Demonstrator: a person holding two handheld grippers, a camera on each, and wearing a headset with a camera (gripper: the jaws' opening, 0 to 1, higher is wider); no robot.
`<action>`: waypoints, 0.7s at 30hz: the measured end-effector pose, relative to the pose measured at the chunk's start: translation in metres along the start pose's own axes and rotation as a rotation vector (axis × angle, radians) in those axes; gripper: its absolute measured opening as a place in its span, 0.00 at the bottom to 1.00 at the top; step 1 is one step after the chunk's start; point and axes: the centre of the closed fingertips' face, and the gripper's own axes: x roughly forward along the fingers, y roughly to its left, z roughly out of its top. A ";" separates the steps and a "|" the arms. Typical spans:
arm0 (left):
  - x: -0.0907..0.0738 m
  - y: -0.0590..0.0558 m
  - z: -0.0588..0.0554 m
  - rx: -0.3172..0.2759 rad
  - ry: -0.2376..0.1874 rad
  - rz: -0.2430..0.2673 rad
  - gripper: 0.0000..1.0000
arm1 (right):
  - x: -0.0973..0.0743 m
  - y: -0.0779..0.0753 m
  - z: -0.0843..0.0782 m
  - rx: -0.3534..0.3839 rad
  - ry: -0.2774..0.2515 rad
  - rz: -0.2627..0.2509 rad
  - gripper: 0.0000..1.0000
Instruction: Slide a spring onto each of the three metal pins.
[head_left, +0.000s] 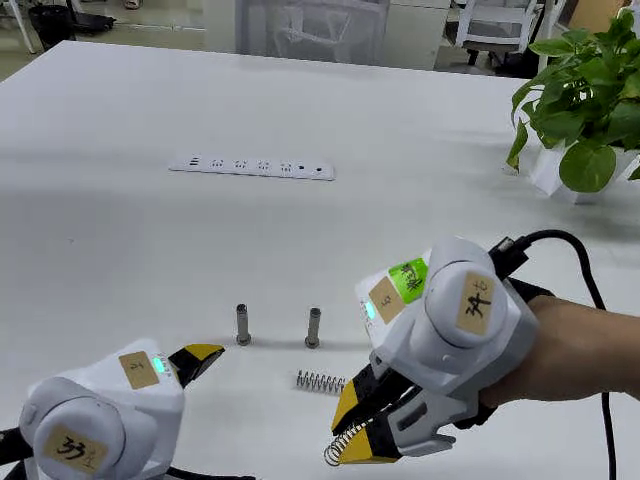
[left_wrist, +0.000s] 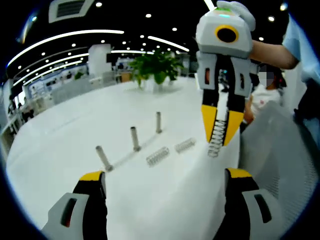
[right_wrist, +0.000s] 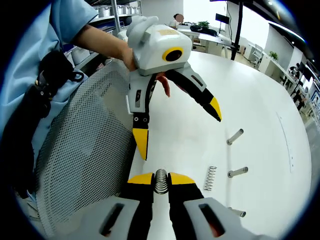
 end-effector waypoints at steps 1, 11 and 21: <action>-0.001 0.002 -0.001 -0.005 0.001 0.008 1.00 | 0.000 -0.001 0.000 -0.002 0.002 -0.001 0.12; -0.022 0.020 -0.006 -0.051 0.005 0.126 1.00 | 0.001 -0.008 -0.003 -0.023 0.034 0.009 0.12; -0.031 0.026 -0.014 -0.038 0.023 0.179 1.00 | -0.001 -0.027 0.005 -0.069 0.070 0.006 0.12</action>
